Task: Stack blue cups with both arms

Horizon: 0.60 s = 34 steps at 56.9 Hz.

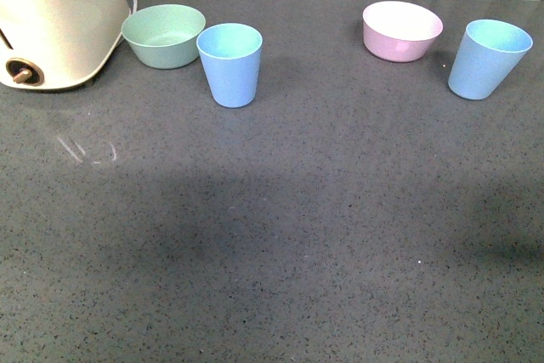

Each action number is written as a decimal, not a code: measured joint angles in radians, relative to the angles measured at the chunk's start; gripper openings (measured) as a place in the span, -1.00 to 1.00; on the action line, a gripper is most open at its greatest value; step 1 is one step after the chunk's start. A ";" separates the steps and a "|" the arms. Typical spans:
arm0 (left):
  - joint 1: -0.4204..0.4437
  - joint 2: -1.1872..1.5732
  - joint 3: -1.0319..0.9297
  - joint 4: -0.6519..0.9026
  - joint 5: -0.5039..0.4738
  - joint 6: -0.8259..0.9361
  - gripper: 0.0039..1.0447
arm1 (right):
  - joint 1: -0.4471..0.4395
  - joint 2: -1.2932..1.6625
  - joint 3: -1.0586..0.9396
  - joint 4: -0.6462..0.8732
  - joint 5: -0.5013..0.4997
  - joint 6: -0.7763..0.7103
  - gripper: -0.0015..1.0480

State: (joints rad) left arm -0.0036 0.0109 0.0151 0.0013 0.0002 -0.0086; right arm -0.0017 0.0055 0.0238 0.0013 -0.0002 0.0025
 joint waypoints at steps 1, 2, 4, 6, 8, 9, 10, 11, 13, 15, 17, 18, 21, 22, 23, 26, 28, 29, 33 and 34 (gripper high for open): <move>0.000 0.000 0.000 0.000 0.000 0.000 0.84 | 0.000 0.000 0.000 0.000 0.000 0.000 0.83; 0.000 0.000 0.000 0.000 0.000 0.000 0.84 | 0.000 0.000 0.000 0.000 0.000 0.000 0.83; 0.000 0.000 0.000 0.000 0.000 0.000 0.84 | 0.000 0.000 0.000 0.000 0.000 0.000 0.83; 0.000 0.000 0.000 0.000 0.000 0.000 0.84 | 0.000 0.000 0.000 0.000 0.000 0.000 0.83; 0.000 0.000 0.000 0.000 0.000 0.000 0.84 | 0.000 0.000 0.000 0.000 0.000 0.000 0.83; 0.000 0.000 0.000 0.000 0.000 0.000 0.84 | 0.000 0.000 0.000 0.000 0.000 0.000 0.83; 0.000 0.000 0.000 0.000 0.000 0.000 0.84 | 0.000 0.000 0.000 0.000 0.000 0.000 0.83; 0.000 0.000 0.000 0.000 0.000 0.000 0.84 | 0.000 0.000 0.000 0.000 0.000 0.000 0.83; 0.000 0.000 0.000 0.000 0.000 0.000 0.84 | 0.000 0.000 0.000 0.000 0.000 0.000 0.83; 0.000 0.000 0.000 0.000 0.000 0.000 0.84 | 0.000 0.000 0.000 0.000 0.000 0.000 0.83; 0.000 0.000 0.000 0.000 0.000 0.000 0.84 | 0.000 0.000 0.000 0.000 0.000 0.000 0.83; 0.000 0.000 0.000 0.000 0.000 0.000 0.84 | 0.000 0.000 0.000 0.000 0.000 0.000 0.83; 0.000 0.000 0.000 0.000 0.000 0.000 0.84 | 0.000 0.000 0.000 0.000 0.000 0.000 0.83; 0.000 0.000 0.000 0.000 0.000 0.000 0.84 | 0.000 0.000 0.000 0.000 0.000 0.000 0.83; 0.000 0.000 0.000 0.000 0.000 0.000 0.84 | 0.000 0.000 0.000 0.000 0.000 0.000 0.83; 0.000 0.000 0.000 0.000 0.000 0.000 0.84 | 0.000 0.000 0.000 0.000 0.000 0.000 0.83; 0.011 0.024 0.014 -0.044 0.038 0.009 0.84 | 0.000 0.000 0.000 0.000 0.000 0.000 0.83; 0.021 0.053 0.043 -0.119 0.089 0.019 0.84 | 0.000 0.000 0.000 0.000 0.000 0.000 0.83; 0.017 0.213 0.146 -0.325 0.182 0.027 0.84 | 0.000 0.000 0.000 0.000 -0.001 0.000 0.83; 0.005 0.280 0.178 -0.375 0.188 0.027 0.84 | 0.000 0.000 0.000 0.000 0.000 0.000 0.83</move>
State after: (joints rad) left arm 0.0010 0.2905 0.1928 -0.3740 0.1886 0.0185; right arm -0.0017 0.0055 0.0238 0.0013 -0.0002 0.0025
